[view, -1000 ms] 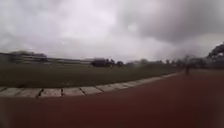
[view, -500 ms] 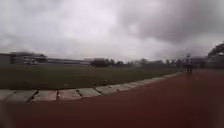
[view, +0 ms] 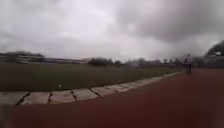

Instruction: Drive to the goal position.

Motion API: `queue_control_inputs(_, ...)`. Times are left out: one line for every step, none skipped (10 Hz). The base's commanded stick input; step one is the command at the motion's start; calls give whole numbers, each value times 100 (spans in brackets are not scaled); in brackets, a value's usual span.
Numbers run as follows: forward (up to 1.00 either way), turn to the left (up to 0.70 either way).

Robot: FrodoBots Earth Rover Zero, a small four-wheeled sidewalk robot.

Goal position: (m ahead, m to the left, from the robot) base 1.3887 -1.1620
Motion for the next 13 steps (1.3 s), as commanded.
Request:
queue_control_inputs(50, -48)
queue_control_inputs(50, -48)
queue_control_inputs(50, -48)
queue_control_inputs(50, -48)
queue_control_inputs(50, -48)
queue_control_inputs(50, -48)
queue_control_inputs(50, -48)
queue_control_inputs(50, -48)
queue_control_inputs(50, -48)
queue_control_inputs(50, -48)
queue_control_inputs(50, -48)
queue_control_inputs(50, -48)
queue_control_inputs(50, -48)
